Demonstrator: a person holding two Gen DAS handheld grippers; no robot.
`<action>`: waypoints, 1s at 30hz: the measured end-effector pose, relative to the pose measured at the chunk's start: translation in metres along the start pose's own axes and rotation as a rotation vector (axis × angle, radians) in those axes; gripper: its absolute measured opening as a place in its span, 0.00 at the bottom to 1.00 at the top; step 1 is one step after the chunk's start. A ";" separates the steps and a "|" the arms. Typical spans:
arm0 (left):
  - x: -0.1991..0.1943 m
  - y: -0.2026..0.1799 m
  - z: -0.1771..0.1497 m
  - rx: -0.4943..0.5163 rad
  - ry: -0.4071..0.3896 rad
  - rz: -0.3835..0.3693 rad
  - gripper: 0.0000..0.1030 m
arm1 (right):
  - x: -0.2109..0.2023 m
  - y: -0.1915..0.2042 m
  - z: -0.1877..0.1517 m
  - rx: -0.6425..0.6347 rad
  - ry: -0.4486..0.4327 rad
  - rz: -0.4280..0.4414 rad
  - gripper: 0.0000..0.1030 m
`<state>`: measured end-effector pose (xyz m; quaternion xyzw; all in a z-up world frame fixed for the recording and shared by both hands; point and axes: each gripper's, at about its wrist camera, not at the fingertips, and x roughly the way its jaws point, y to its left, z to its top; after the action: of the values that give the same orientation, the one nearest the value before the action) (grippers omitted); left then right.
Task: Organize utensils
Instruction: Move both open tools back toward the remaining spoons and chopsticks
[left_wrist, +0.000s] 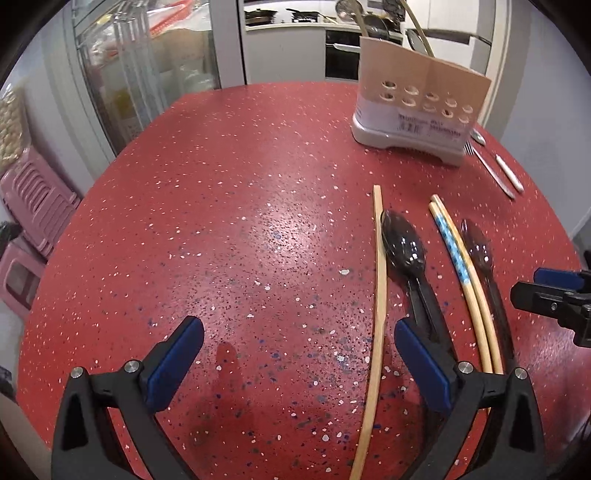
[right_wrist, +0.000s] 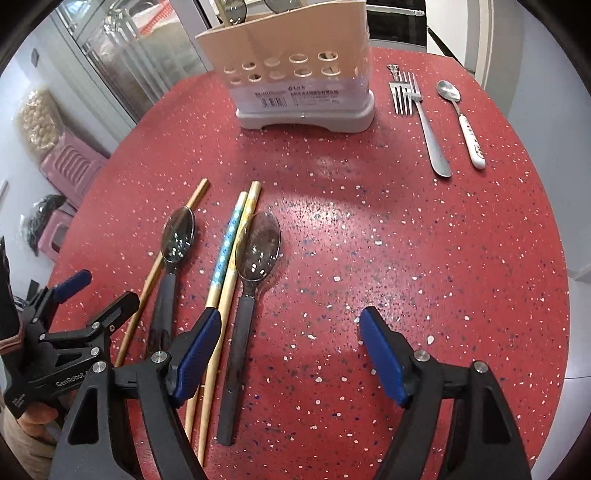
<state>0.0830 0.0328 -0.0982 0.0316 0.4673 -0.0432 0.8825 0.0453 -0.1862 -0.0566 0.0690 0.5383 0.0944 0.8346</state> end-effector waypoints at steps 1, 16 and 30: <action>0.004 0.001 -0.001 0.003 0.004 0.001 1.00 | 0.001 0.001 0.000 -0.006 0.004 -0.004 0.78; 0.031 -0.006 0.015 0.039 0.036 -0.011 1.00 | 0.017 0.025 0.003 -0.127 0.022 -0.141 0.60; 0.027 -0.026 0.051 0.106 0.068 -0.080 1.00 | 0.024 0.031 0.017 -0.199 0.050 -0.166 0.51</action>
<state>0.1366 0.0008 -0.0922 0.0611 0.4950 -0.1022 0.8607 0.0678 -0.1508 -0.0645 -0.0612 0.5507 0.0797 0.8286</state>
